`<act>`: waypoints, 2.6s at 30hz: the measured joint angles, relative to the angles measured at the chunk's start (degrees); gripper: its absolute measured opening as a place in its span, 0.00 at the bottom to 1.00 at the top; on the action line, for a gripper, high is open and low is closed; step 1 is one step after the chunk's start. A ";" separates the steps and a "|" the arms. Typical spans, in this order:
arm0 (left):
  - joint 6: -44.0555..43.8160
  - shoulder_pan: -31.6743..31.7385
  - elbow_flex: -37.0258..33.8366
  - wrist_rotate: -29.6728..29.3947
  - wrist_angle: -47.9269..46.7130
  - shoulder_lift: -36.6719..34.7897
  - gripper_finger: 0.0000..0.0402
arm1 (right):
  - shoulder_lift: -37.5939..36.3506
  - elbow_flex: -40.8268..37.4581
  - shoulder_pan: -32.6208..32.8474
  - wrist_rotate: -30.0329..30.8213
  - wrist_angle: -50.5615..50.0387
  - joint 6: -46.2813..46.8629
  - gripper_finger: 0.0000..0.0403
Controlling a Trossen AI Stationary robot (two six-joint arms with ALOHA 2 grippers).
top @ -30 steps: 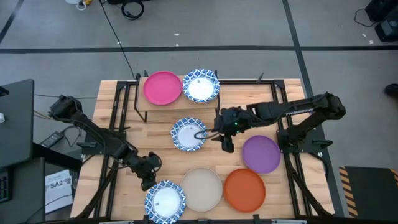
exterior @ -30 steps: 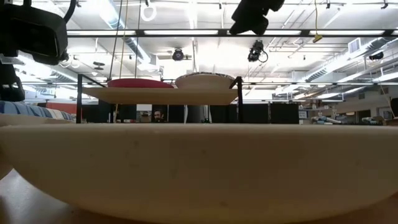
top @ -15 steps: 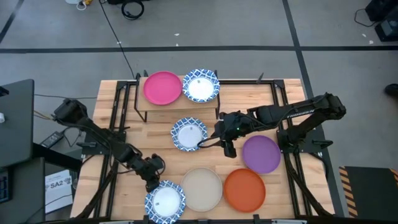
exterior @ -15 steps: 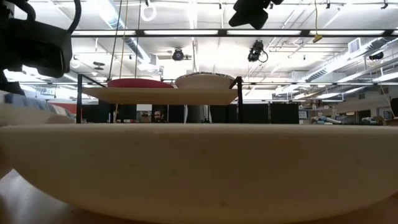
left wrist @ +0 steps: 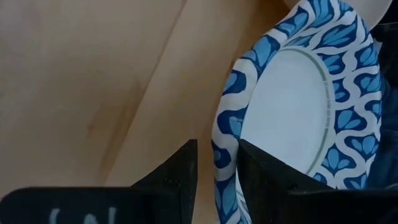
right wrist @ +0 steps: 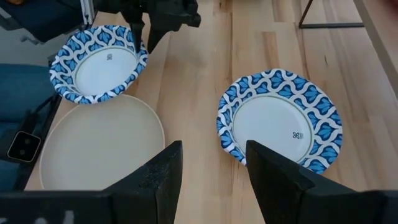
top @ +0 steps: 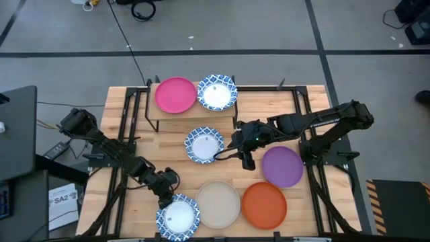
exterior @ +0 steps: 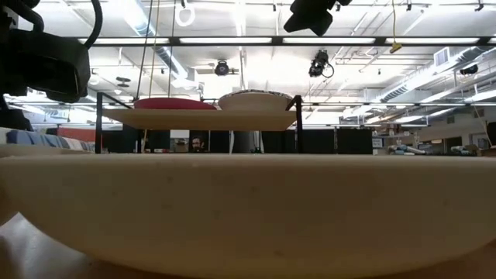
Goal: Place and stack plates onto a shelf
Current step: Stack the bottom white patterned bowl on top of the other white patterned bowls on the shelf
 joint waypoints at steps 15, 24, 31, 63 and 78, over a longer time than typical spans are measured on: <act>-0.37 0.00 0.00 3.25 0.17 -0.09 0.02 | 0.00 0.02 0.00 0.02 0.00 0.00 0.45; -0.46 0.15 0.00 7.78 0.20 -2.64 0.02 | 0.00 0.02 0.00 0.02 0.00 0.02 0.45; -0.48 0.15 0.00 7.97 0.40 -9.90 0.02 | 0.00 0.02 -0.02 0.02 -0.02 0.60 0.45; 5.43 39.15 0.00 12.71 5.84 -30.22 0.02 | 0.02 0.02 0.02 -3.47 -2.58 0.70 0.45; 16.14 66.78 12.04 23.14 6.03 -29.38 0.02 | 0.02 0.02 0.59 -3.56 -2.62 0.70 0.45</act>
